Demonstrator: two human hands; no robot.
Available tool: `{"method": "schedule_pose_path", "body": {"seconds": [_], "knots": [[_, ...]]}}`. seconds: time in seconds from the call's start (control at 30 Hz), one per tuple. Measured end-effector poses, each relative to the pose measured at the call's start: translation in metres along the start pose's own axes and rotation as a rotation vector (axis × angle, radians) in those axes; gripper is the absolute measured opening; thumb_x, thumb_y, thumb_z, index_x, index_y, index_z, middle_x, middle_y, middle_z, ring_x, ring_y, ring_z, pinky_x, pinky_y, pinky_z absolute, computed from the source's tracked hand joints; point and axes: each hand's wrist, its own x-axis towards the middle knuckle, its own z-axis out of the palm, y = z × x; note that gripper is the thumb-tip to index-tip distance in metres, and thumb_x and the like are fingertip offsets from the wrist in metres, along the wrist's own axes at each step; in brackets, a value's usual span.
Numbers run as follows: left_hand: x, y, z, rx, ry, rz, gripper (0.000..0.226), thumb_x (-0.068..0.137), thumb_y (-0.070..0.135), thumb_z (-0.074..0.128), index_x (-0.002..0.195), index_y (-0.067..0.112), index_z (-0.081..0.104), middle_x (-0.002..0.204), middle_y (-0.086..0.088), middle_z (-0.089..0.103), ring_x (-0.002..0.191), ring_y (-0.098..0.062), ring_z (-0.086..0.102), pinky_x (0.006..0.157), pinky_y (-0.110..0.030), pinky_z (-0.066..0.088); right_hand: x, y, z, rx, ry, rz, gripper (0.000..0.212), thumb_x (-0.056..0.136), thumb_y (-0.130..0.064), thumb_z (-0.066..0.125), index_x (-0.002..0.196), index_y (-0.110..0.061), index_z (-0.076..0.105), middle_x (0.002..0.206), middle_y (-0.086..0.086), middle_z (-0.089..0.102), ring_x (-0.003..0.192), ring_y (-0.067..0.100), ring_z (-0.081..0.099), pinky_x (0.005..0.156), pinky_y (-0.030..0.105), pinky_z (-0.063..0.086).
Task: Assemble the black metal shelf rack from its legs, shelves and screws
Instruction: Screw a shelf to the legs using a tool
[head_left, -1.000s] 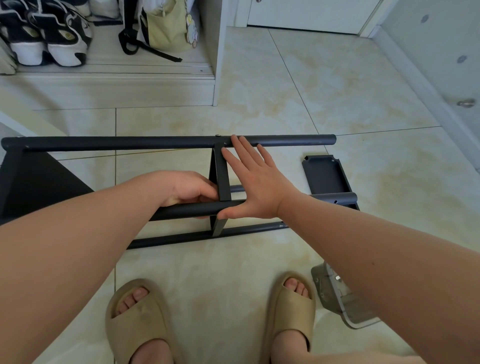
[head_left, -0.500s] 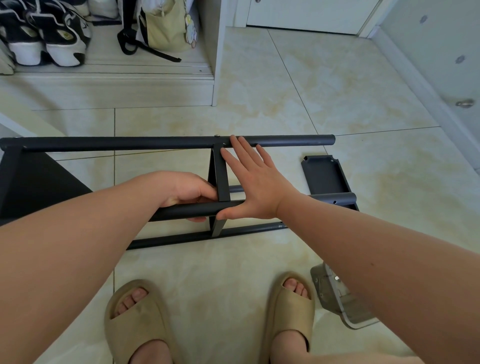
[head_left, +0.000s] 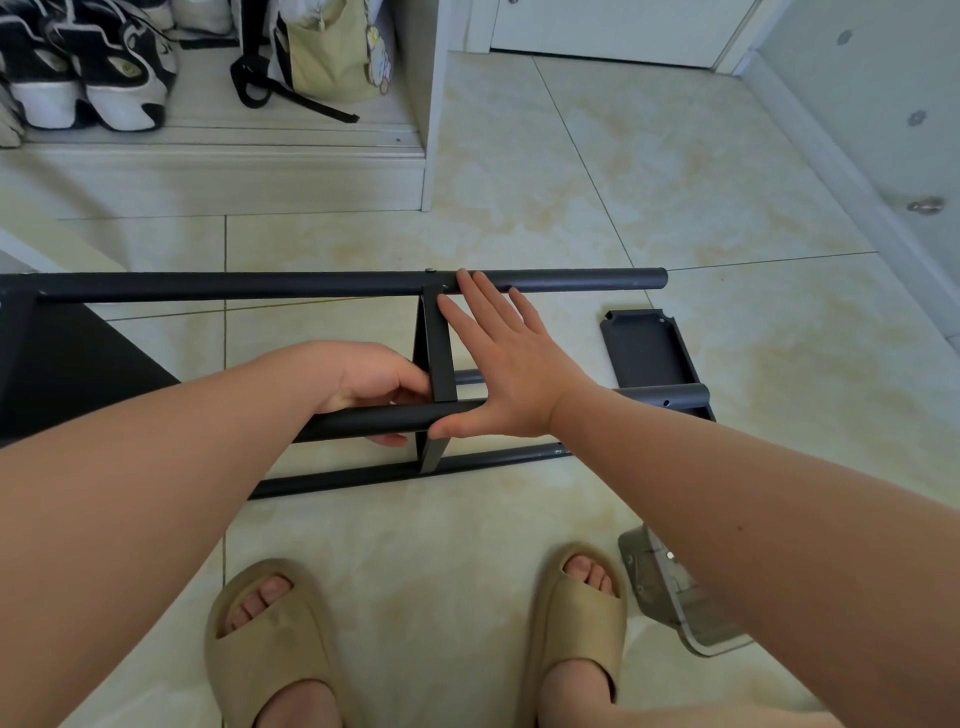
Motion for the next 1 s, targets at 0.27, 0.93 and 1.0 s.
{"method": "schedule_pose_path", "body": {"seconds": [0.27,0.93,1.0], "knots": [[-0.0002,0.0009,-0.0006,-0.005,-0.068,0.087,0.014,0.094,0.005,0.057,0.088,0.006,0.069,0.069,-0.009,0.070,0.062,-0.017,0.069,0.058,-0.026,0.056,0.0002,0.0000,0.0004,-0.011,0.000,-0.001,0.130,0.070,-0.092,0.047,0.162,-0.015,-0.001,0.168,0.012,-0.015,0.155,0.023,-0.017,0.125,0.050,-0.004],[0.0027,-0.0008,-0.0029,-0.023,-0.076,0.049,0.013,0.095,0.005,0.055,0.097,0.009,0.068,0.077,-0.008,0.070,0.070,-0.016,0.067,0.074,-0.033,0.055,0.0000,-0.0005,0.0001,-0.003,0.003,-0.001,0.130,0.068,-0.093,0.044,0.162,-0.014,0.001,0.168,0.012,-0.014,0.155,0.024,-0.017,0.125,0.050,-0.004],[0.0024,-0.0013,-0.0036,-0.053,-0.094,0.062,0.014,0.093,0.002,0.054,0.097,0.007,0.066,0.080,-0.011,0.068,0.073,-0.020,0.066,0.077,-0.035,0.055,0.0000,-0.0006,0.0000,-0.008,0.000,0.001,0.131,0.066,-0.094,0.040,0.162,-0.014,0.000,0.168,0.012,-0.014,0.155,0.024,-0.017,0.125,0.050,-0.004]]}}
